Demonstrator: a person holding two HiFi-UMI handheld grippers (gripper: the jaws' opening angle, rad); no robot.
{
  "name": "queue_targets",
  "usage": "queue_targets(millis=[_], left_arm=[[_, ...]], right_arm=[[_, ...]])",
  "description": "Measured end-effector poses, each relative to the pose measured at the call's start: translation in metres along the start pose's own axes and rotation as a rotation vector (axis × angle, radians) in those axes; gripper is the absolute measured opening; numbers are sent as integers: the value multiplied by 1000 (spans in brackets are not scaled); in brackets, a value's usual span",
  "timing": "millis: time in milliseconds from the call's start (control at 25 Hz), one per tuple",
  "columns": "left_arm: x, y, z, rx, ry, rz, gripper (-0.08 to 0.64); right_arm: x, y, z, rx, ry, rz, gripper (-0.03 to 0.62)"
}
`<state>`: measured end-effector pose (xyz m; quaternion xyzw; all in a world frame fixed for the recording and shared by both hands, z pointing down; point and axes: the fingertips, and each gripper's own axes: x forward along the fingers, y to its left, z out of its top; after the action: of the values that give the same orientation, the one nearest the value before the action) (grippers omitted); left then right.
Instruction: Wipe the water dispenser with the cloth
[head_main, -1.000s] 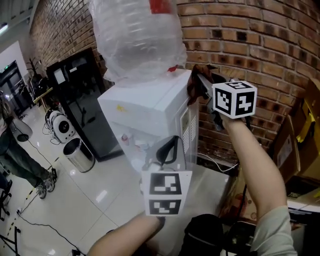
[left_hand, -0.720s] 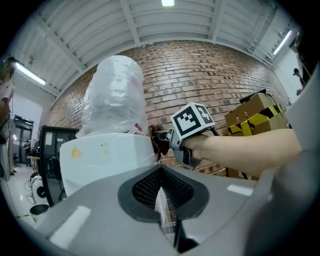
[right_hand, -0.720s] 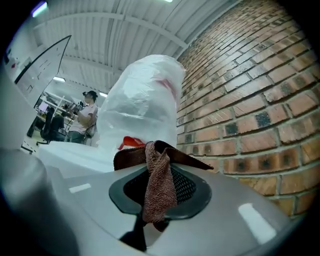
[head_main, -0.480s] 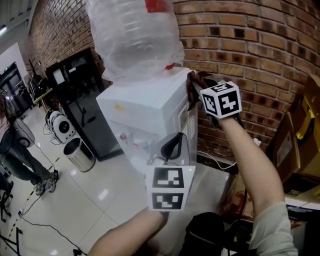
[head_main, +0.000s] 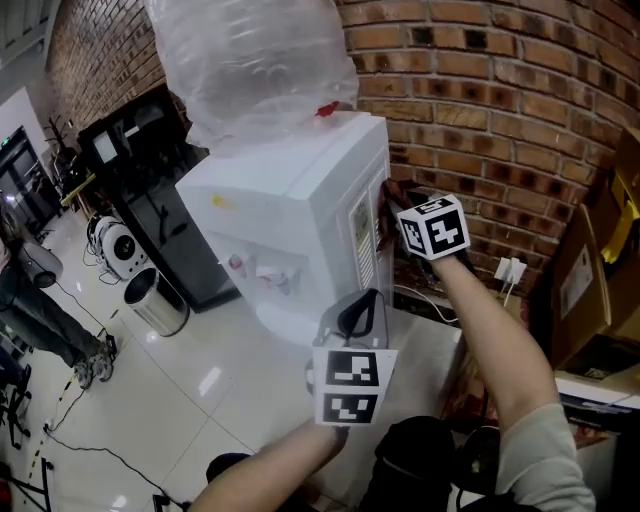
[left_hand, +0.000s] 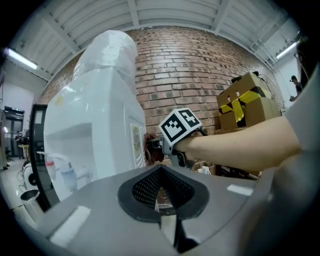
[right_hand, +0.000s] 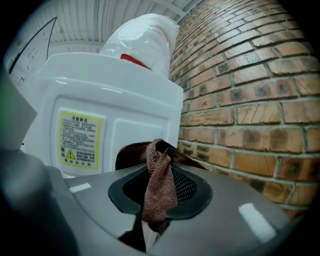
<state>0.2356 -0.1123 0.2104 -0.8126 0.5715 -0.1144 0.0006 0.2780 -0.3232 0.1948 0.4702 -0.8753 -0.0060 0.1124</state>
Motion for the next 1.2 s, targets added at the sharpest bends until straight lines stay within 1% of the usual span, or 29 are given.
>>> queue_targets(millis=[160, 360, 600, 720, 1000, 1200], left_arm=[[12, -13, -34, -14, 29, -36, 0], [24, -20, -75, -25, 72, -49, 0], [34, -23, -111, -33, 94, -56, 0], [38, -27, -130, -41, 111, -71, 0], [49, -43, -186, -36, 177, -116, 0], [63, -47, -232, -71, 227, -127, 0]], right_arm=[[10, 3, -40, 33, 47, 9, 94], [19, 8, -83, 65, 96, 17, 91], [28, 15, -134, 99, 158, 22, 91], [32, 17, -161, 122, 186, 25, 89], [45, 25, -240, 189, 294, 23, 89], [59, 32, -300, 251, 372, 34, 89]])
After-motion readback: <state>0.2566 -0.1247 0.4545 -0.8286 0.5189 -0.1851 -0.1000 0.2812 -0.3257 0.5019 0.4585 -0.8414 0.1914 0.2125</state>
